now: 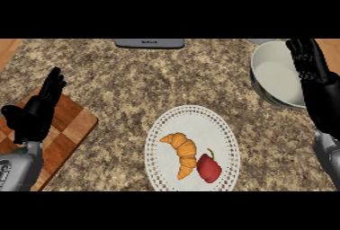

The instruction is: Pick the croissant from the placemat and place it in the bowl

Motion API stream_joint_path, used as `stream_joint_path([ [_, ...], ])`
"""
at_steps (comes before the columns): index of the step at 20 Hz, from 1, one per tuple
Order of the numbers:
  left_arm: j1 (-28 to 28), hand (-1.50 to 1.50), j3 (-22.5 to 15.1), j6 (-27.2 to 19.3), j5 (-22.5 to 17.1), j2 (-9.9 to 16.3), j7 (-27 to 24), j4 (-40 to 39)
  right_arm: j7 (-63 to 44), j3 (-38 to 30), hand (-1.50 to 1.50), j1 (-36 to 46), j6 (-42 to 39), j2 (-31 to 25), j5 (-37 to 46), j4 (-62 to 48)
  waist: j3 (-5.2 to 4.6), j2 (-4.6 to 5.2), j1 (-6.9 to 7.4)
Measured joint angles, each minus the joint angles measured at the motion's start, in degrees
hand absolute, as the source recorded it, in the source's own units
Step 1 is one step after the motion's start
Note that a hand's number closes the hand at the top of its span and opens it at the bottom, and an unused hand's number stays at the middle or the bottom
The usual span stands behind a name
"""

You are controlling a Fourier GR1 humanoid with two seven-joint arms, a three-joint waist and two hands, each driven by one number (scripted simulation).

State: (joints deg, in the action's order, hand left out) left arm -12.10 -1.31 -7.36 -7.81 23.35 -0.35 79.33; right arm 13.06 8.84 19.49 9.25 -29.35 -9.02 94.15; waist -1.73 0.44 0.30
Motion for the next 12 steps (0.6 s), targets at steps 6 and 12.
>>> stream_joint_path([
  [6, -0.32, 0.0, -5.62, 4.91, -0.39, -3.72, -1.32, 2.01, -6.76, 7.12, 1.5, -3.67, 4.41, 7.69, 2.35, 0.96, 1.29, -0.44, -0.56],
  [12, 1.58, 0.0, -11.91, 8.34, -0.99, -7.62, -0.13, 5.79, -11.0, 16.09, -1.5, -8.4, 12.91, 13.4, 14.0, -5.64, 1.51, -0.49, -0.18],
])
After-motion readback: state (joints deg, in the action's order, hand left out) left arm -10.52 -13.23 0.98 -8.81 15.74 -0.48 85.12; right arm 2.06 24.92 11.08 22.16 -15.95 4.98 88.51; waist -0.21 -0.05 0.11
